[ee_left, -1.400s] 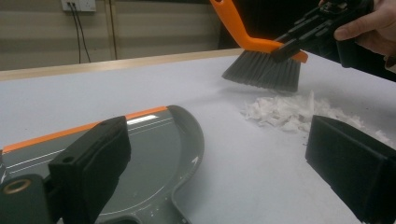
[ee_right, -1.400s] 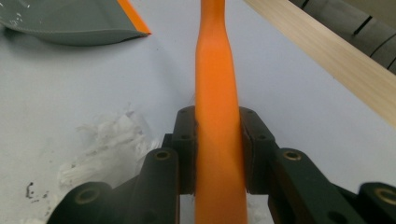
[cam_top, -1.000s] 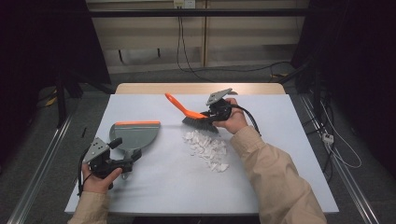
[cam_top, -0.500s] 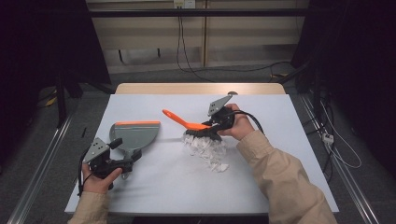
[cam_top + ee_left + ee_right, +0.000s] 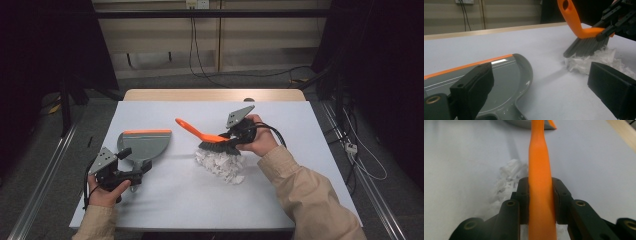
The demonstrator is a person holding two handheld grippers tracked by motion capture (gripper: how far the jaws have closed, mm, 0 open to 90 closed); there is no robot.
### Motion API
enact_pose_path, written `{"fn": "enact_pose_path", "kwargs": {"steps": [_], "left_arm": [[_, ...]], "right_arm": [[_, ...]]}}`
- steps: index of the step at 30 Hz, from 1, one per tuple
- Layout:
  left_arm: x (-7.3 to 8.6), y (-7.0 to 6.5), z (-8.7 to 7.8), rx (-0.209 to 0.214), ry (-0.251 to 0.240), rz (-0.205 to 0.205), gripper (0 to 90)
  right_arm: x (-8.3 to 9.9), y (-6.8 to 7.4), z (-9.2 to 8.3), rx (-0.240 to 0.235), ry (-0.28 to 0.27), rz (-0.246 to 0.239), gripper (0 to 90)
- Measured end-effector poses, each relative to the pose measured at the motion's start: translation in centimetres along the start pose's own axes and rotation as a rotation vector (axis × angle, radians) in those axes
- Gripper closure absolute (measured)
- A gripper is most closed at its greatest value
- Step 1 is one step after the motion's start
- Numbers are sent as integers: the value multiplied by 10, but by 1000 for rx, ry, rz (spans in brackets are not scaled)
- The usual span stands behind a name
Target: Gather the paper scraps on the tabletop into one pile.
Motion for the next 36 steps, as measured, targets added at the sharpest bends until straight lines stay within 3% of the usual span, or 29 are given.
{"fn": "enact_pose_path", "kwargs": {"steps": [3,11,20,26,30,36], "left_arm": [[0,1,0,6,2,2,64],[0,0,3,33,6,9,64],[0,0,2,50,1,15,64],[-1,-3,1,53,-2,19,64],[-1,-3,1,52,-3,17,64],[-1,-3,2,51,-1,22,64]], "right_arm": [[-1,-3,-8,18,-51,55,721],[-5,-7,-26,64,-80,119,721],[-1,10,-41,36,-106,144,721],[5,23,-39,2,-92,136,721],[13,23,-40,8,-84,157,720],[13,26,-56,25,-111,154,720]]}}
Point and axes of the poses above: each handheld gripper's, and its own axes: z roughly forward along the jaws, x roughly out of its underside, y roughly to its left, the point moved 3 cm from there along z, roughly forward along the jaws, and after that the axes turned 13 degrees about y, right-handed, at the moved point
